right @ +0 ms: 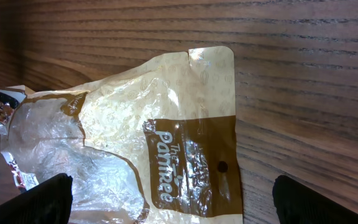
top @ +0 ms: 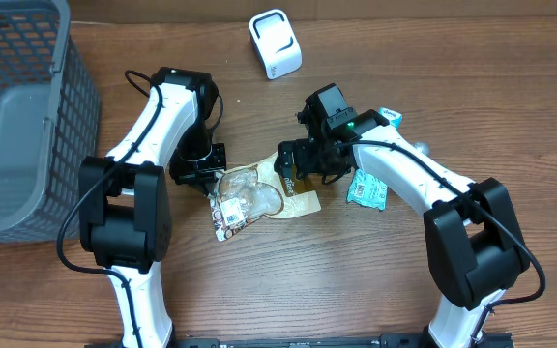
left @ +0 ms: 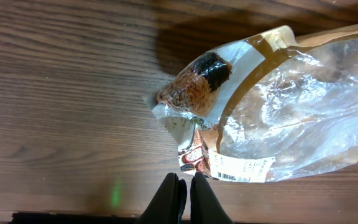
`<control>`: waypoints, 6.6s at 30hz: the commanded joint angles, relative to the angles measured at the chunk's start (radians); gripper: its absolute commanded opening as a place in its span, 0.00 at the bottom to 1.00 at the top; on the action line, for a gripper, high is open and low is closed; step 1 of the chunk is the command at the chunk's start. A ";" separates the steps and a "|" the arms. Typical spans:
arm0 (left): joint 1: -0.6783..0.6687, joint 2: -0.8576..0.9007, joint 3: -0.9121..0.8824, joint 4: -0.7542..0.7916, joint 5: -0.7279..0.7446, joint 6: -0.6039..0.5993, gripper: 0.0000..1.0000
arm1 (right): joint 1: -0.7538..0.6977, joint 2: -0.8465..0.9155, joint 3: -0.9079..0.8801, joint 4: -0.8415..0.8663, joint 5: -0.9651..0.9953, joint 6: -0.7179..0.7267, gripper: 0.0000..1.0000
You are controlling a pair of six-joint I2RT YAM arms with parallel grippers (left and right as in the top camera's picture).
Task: Scan the item barcode
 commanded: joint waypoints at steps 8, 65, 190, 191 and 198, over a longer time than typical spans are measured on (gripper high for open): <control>-0.029 -0.014 -0.047 0.104 -0.039 -0.048 0.04 | 0.001 -0.026 -0.011 0.007 -0.009 -0.007 1.00; -0.074 -0.214 -0.480 0.536 -0.117 -0.194 0.04 | 0.002 -0.008 -0.018 0.037 -0.056 -0.004 1.00; 0.026 -0.132 -0.468 0.585 0.032 -0.081 0.04 | 0.123 0.043 0.215 -0.230 0.021 0.081 1.00; 0.026 -0.132 -0.468 0.584 0.032 -0.080 0.04 | 0.123 0.044 0.209 -0.237 0.028 0.084 1.00; 0.026 -0.132 -0.468 0.584 0.033 -0.074 0.04 | 0.133 0.085 0.194 -0.254 0.113 0.110 1.00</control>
